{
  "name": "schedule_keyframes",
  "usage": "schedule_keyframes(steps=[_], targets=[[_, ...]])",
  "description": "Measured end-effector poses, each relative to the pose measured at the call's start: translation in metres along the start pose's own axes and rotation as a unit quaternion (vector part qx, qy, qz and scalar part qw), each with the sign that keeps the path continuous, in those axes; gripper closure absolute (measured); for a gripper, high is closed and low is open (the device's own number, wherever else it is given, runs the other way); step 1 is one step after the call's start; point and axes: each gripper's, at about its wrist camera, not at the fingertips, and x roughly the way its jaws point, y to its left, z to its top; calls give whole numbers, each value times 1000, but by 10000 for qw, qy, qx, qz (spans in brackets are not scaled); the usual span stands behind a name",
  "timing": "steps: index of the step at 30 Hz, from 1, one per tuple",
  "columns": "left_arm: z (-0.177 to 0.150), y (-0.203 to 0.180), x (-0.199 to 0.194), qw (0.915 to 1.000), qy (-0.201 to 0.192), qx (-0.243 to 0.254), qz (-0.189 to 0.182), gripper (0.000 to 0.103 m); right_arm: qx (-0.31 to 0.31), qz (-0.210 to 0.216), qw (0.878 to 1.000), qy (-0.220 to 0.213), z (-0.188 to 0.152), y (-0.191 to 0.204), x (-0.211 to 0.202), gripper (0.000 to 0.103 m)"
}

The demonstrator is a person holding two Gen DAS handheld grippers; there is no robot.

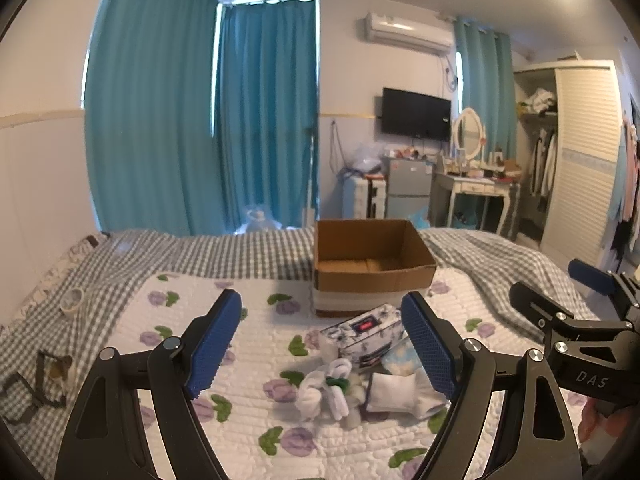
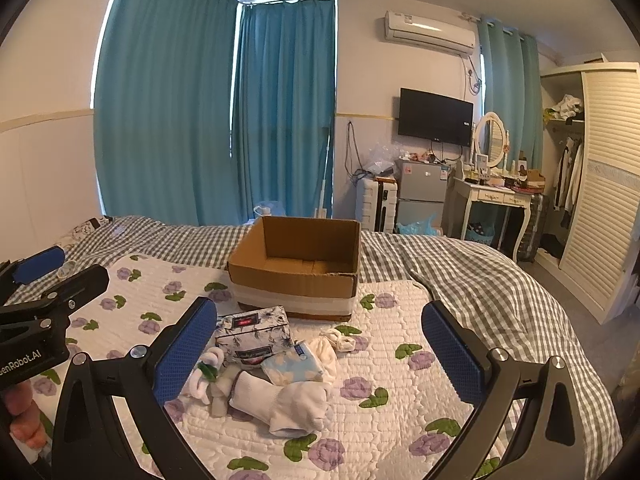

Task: Organize soft objects
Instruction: 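Grasp the white socks with the left gripper while the right grasps the white sock bundle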

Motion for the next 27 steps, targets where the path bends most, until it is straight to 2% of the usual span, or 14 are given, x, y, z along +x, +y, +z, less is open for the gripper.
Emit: schedule_keyframes(steps=[3,6,10,14,18,22,24,25,27], targets=[[-3,5,5,9999,92,-31,27,19,-48,48,9999,82,-1,2,6,0],[-16,11,23,9991,402,-91,41,19,-1,128,9990,426,-11,0,25,0],[-47,17,61,9946,1015,-135,146,19,52,192,9934,1130,-40,-2,70,0],[-82,14,99,9863,1635,-162,122,19,158,375,9807,1911,-80,0,122,7],[-103,9,111,9821,1883,-56,78,19,152,420,9692,2421,-112,1,156,11],[-110,7,124,9800,1991,3,-1,21,237,431,9646,2591,-123,0,178,14],[-110,7,128,9794,2020,31,-37,22,320,583,9613,2672,-128,0,186,23],[-110,8,130,9791,2032,32,-61,22,356,669,9599,2701,-127,1,186,33],[-111,10,131,9793,2023,13,-95,23,321,666,9602,2693,-127,0,184,38]])
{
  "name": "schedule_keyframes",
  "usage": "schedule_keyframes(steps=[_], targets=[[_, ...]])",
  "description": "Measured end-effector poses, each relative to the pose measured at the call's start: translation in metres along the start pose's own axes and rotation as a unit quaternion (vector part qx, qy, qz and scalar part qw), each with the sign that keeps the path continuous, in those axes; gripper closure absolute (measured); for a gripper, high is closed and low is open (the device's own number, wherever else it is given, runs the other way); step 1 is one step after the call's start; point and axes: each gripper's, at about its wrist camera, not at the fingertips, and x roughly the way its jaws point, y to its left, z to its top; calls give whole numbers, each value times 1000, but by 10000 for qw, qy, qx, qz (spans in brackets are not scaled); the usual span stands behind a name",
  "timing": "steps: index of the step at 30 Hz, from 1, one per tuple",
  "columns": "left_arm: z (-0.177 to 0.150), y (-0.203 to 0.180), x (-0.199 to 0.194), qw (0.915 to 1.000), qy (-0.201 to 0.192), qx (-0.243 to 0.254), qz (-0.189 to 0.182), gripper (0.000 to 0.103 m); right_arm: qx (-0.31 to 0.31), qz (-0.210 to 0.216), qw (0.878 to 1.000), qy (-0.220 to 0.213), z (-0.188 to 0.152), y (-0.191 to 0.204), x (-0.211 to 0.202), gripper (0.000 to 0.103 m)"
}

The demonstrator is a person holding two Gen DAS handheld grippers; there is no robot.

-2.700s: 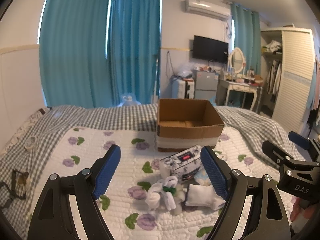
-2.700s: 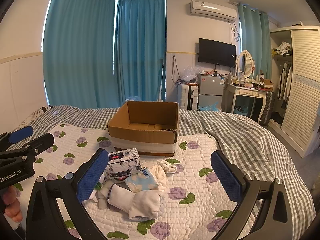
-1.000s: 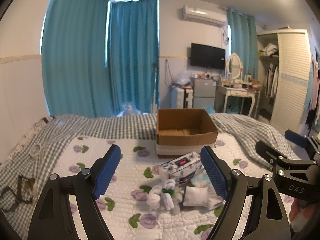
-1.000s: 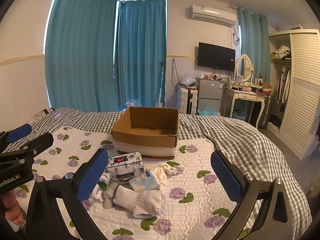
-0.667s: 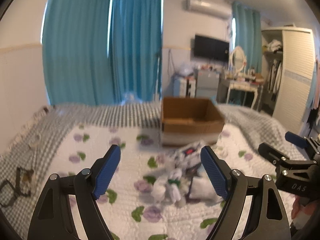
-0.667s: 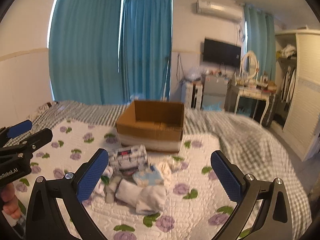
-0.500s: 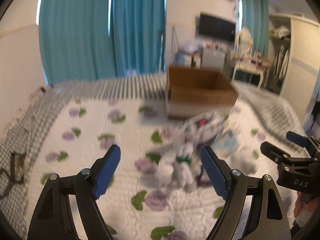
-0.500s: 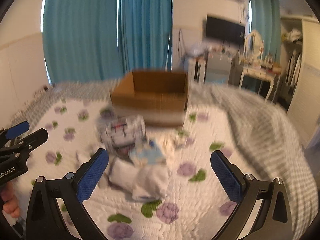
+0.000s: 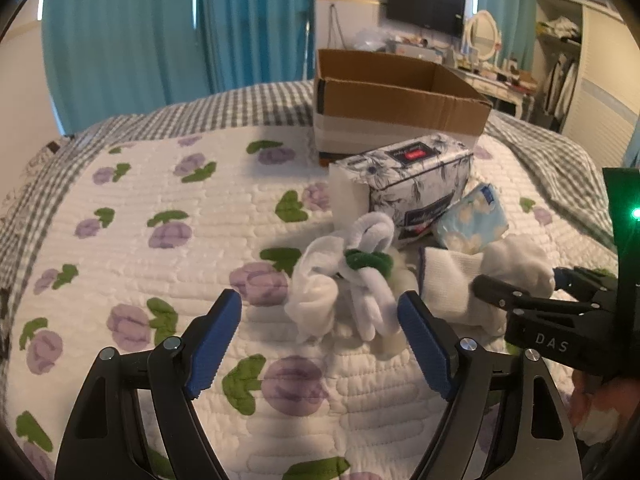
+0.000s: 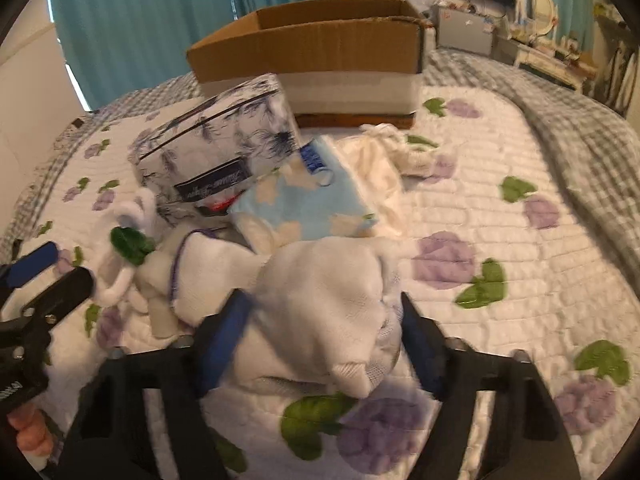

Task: Organize soft objects
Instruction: 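Grasp the white socks with the left gripper while the right grasps the white sock bundle, then carry both socks over the cardboard box and open both grippers to drop them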

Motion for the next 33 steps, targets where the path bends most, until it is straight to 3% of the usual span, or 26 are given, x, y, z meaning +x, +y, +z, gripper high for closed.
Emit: schedule_keyframes(steps=[4,11,14,18,19,24,25,33], targets=[[2,2,-4,10000,-66,-12,-53,23,20,53,9998,-190,-2,0,-20,47],[12,-7,-3,9996,-137,133,-224,23,7,-86,9970,-773,10,-3,-72,47],[21,-13,8,9993,-117,226,-270,40,22,-124,9962,-858,15,-5,-77,47],[29,-16,34,9991,80,260,-331,45,17,-113,9969,-783,17,-7,-70,47],[30,-17,40,9989,139,280,-353,56,11,-112,9970,-771,16,-8,-68,47],[27,-21,59,9981,341,427,-298,71,22,-73,9975,-701,16,-11,-59,47],[26,-20,57,9981,303,443,-289,79,24,-61,9975,-702,16,-11,-59,47],[26,-21,18,9976,-26,561,-404,79,-34,-59,9964,-845,15,-7,-73,47]])
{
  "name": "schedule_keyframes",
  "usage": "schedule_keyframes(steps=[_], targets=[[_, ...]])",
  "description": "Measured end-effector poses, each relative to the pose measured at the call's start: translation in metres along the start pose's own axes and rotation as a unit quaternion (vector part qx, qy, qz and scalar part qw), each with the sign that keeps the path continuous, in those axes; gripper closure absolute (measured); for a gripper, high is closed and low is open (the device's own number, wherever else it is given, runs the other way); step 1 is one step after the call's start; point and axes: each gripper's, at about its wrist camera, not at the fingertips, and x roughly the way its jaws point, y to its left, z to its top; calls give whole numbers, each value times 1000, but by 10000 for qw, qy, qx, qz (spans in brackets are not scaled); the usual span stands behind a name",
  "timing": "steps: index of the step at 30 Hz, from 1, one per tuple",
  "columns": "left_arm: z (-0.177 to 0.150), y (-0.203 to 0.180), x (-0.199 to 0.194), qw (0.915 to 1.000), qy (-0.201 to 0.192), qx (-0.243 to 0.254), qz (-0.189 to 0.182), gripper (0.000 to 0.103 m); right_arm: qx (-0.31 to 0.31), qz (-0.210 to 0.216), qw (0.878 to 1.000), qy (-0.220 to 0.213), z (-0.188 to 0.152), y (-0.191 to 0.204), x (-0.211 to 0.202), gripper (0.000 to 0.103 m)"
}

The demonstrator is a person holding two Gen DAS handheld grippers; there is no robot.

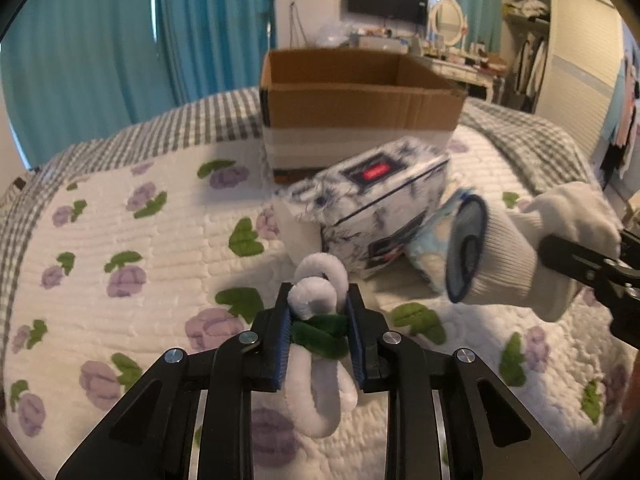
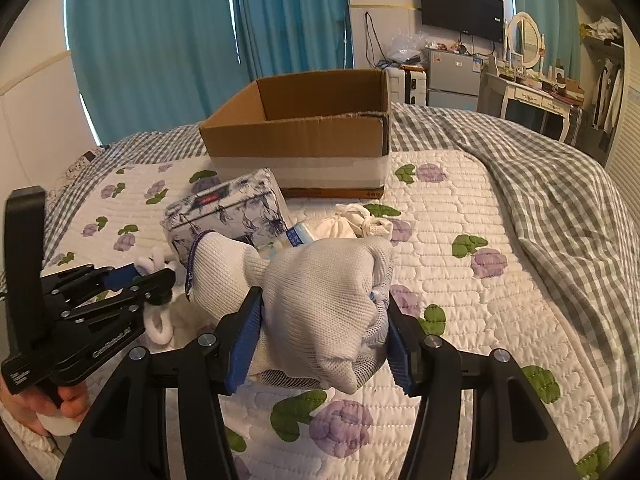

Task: Organize soft objects
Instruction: 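Carry both socks over the cardboard box and open both grippers to drop them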

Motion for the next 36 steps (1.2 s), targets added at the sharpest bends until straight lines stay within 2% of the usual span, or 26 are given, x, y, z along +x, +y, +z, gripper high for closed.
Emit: schedule_keyframes(steps=[9,15,17,19,22,28,33,36], targets=[[28,-5,-71,9984,-495,-12,-280,79,-244,-92,9975,-657,28,14,-70,47],[69,-13,-103,9952,-889,123,-385,79,-472,-79,9930,-1081,71,18,-106,47],[85,-13,-105,9936,-979,90,-554,79,-606,-82,9906,-1222,92,19,-112,47],[105,-12,-102,9927,-1066,103,-561,79,-740,-126,9885,-1313,108,20,-112,47],[138,-10,-89,9911,-1174,135,-610,79,-912,-228,9860,-1378,138,21,-95,47],[189,-3,-28,9922,-1142,264,-433,79,-718,-101,9914,-1092,194,3,-13,47],[206,0,37,9935,-1007,465,-271,76,-525,3,9954,-798,219,-13,67,47],[207,-1,70,9939,-905,620,-152,75,-535,51,9962,-679,222,-17,99,47]])
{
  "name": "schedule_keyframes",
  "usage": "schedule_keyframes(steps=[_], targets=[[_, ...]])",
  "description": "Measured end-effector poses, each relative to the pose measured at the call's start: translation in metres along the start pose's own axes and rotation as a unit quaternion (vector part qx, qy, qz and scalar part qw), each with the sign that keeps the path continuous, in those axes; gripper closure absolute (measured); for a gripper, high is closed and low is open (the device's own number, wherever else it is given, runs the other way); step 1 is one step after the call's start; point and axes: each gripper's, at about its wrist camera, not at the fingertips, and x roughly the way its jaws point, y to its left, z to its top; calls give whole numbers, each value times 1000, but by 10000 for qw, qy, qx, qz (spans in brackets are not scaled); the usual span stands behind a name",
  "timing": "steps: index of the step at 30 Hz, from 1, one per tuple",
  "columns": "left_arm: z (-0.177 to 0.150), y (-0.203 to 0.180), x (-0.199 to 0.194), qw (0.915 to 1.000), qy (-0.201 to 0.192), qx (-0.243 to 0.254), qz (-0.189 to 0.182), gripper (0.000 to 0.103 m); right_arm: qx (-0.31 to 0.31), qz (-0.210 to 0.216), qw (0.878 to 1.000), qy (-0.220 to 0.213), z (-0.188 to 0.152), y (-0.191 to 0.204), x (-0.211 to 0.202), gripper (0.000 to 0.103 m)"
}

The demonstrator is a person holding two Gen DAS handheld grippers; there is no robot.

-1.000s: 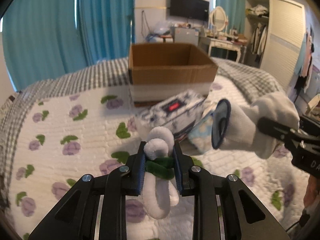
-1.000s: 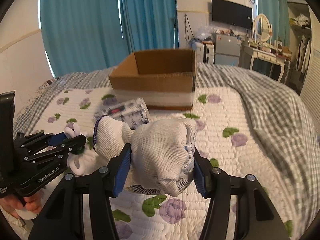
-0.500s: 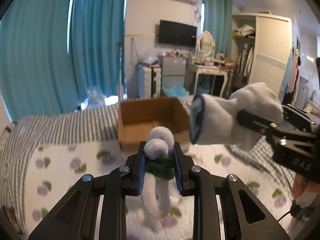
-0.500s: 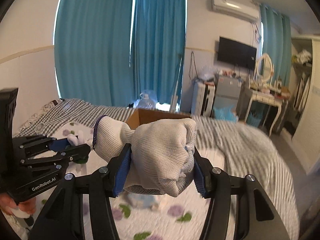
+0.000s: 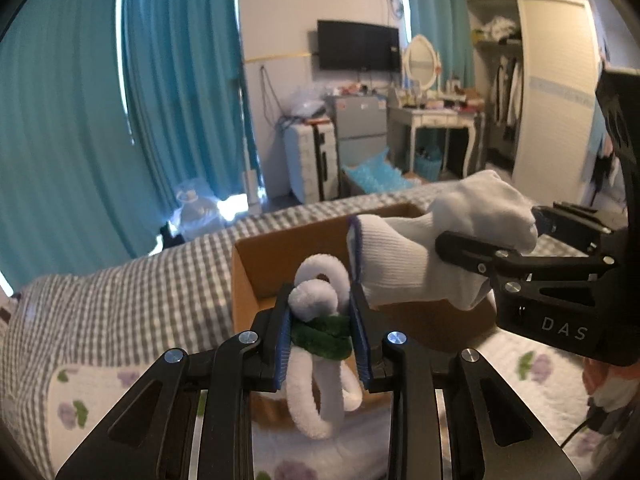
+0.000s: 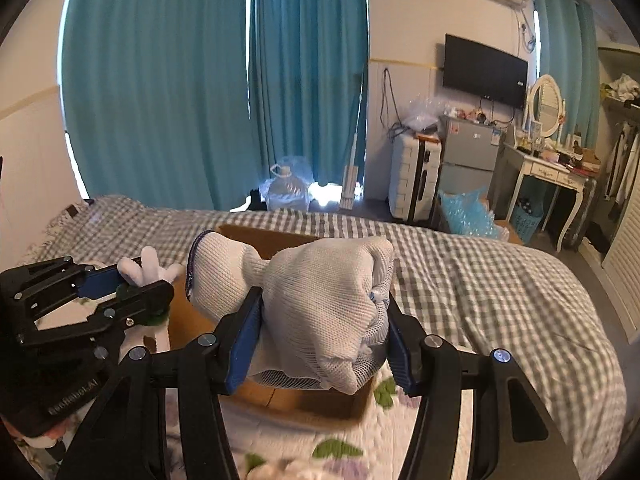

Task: Organize soft objects
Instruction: 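Carry both socks over the cardboard box and open both grippers to drop them, then grasp the white sock with the left gripper while the right grasps the blue pad pack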

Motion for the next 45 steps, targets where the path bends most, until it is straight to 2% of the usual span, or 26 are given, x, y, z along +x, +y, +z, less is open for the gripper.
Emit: schedule_keyframes(steps=[2,3,4,6,7,11,14,19,20,21,24,27,31,34,37,41,45], targets=[[-3,6,17,10000,98,-12,8,74,79,46,9999,61,-1,-4,21,45],[-3,8,22,9999,148,-41,21,67,114,48,9999,63,-2,-7,25,45],[-3,10,27,9998,170,-80,33,55,159,50,9998,61,-2,-9,30,44],[-1,14,31,9997,131,-193,86,42,265,111,9996,7,-1,-13,35,34],[-1,16,31,9996,111,-246,117,42,286,104,9995,-26,-1,-15,33,25],[8,21,17,9991,65,-378,192,42,334,12,9991,-259,7,-17,12,21],[16,20,-11,9990,-76,-342,281,42,304,-82,9986,-426,17,-15,-18,20],[36,13,-91,9971,-546,-206,483,41,163,-191,9970,-736,35,-3,-93,15],[39,11,-109,9965,-616,-199,529,38,101,-217,9962,-834,39,1,-113,13],[42,8,-129,9959,-669,-168,593,26,52,-225,9956,-908,42,3,-130,11],[42,5,-183,9898,-1043,-172,950,25,-8,-256,9944,-1025,49,13,-182,1],[36,8,-218,9891,-1113,-287,918,25,-19,-176,9939,-1087,44,21,-225,0],[14,7,-242,9891,-1104,-429,879,25,-228,-233,9939,-1052,24,36,-256,0],[-11,2,-239,9909,-852,-401,957,25,-367,-223,9949,-908,0,47,-260,0],[-43,-1,-226,9934,-498,-561,863,25,-470,-303,9958,-725,-33,58,-247,0],[-85,-11,-197,9929,-24,-797,884,25,-771,-337,9962,-214,-82,66,-211,0],[-133,-16,-157,9884,507,-1167,832,25,-716,-286,9968,214,-119,61,-169,0]])
